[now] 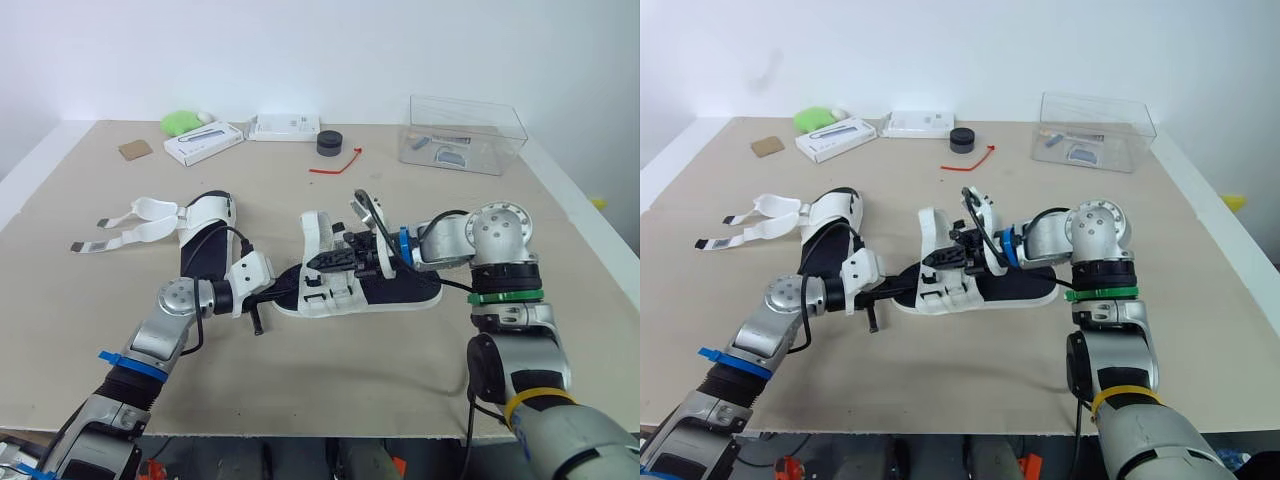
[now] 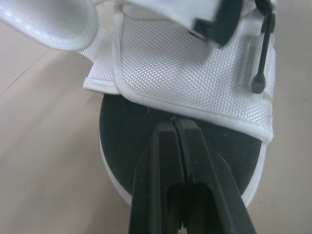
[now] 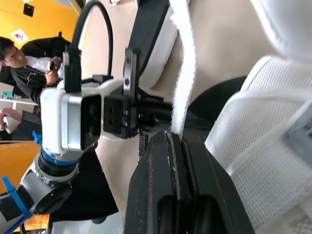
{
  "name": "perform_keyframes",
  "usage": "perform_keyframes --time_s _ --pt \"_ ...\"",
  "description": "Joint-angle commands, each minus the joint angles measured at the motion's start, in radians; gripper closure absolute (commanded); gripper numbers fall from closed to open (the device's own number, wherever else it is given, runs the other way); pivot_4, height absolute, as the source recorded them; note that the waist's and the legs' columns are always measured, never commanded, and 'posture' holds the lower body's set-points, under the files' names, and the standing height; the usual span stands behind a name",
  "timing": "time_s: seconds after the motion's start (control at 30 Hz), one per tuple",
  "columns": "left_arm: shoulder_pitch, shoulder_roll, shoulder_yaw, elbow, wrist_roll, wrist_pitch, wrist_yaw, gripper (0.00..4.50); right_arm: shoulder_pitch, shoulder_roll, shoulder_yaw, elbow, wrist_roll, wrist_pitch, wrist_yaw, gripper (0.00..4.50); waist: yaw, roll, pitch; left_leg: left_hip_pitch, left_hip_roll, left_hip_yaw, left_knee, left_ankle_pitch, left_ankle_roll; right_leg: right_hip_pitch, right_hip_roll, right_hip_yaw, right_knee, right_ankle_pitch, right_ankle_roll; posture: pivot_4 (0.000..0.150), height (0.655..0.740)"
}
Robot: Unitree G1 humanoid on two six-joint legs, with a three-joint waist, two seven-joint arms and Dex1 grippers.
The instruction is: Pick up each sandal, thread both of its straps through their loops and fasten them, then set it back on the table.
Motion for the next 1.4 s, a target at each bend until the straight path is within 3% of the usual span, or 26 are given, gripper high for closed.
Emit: perform_keyframes --time_s 0.03,0.67,1.4 --pt "0.02 0.007 -0.019 0.047 0.048 0.02 0.01 4.5 0.012 -0.007 0.013 -0.044 0.057 -0.002 -0.027 4.42 0.0 0.0 0.0 0.0 0.0 0.0 0.0 0.0 0.0 0.0 0.0 0.0 0.0 0.0 0.0 0.15 0.74" --pt "0.03 0.014 -0.021 0.036 0.053 0.026 0.012 4.5 0.078 -0.03 0.053 -0.091 0.211 -0.002 -0.176 4.42 0.0 0.0 0.0 0.0 0.0 -0.001 0.0 0.0 0.0 0.0 0.0 0.0 -0.001 0.0 0.0 0.15 0.74" --pt "0.044 0.019 -0.023 0.016 0.053 0.035 0.016 4.5 0.113 -0.036 0.093 -0.319 0.038 -0.002 -0.06 4.42 0.0 0.0 0.0 -0.001 0.0 -0.001 -0.001 0.0 0.001 0.0 0.0 0.0 -0.001 -0.001 0.001 0.15 0.74"
